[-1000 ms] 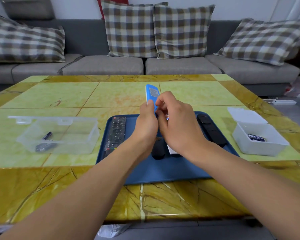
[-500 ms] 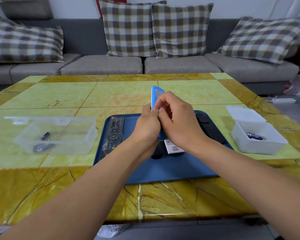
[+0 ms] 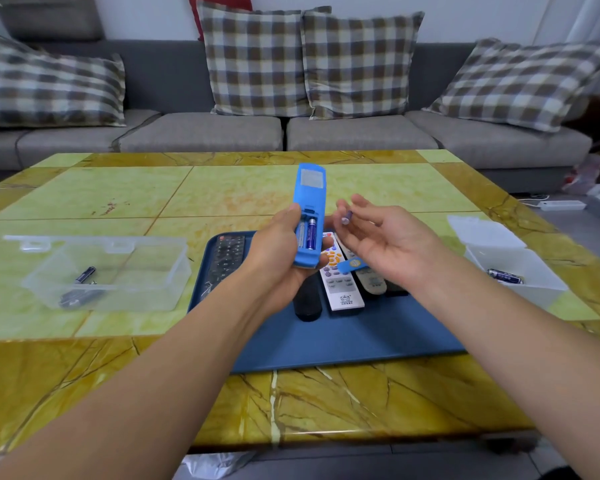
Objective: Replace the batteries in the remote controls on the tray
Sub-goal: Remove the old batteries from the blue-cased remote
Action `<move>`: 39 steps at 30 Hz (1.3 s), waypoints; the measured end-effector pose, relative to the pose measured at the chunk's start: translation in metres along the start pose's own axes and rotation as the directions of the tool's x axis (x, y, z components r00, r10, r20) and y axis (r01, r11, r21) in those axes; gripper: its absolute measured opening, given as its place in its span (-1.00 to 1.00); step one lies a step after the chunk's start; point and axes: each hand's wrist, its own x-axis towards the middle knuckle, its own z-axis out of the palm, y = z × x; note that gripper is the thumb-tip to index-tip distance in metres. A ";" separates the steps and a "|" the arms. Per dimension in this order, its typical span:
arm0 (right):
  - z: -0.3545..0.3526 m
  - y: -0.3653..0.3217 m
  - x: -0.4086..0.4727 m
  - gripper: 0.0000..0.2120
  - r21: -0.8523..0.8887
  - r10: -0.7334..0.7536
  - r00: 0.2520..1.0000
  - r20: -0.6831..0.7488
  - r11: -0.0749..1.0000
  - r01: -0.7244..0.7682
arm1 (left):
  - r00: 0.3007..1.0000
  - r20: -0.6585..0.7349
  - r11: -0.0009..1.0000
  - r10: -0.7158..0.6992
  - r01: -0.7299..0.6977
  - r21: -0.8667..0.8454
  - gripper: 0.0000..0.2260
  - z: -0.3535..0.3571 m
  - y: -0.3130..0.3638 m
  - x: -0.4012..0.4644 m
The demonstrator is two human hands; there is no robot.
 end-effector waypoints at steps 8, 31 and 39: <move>0.003 -0.010 -0.005 -0.70 -0.567 -0.116 0.992 -0.057 0.821 0.064 | 0.978 0.210 0.987 0.002 -0.036 0.155 -0.64 -0.014 0.012 -0.002; 0.007 0.006 -0.021 -0.90 -0.794 -0.494 0.673 0.551 -0.061 0.605 | 0.981 0.163 0.993 -0.110 0.099 0.070 -0.60 -0.021 0.021 -0.001; 0.012 0.021 -0.026 -0.88 -0.569 -0.454 0.379 0.807 -0.422 0.706 | 0.967 0.246 0.985 -0.065 0.023 0.171 -0.65 -0.009 0.013 -0.008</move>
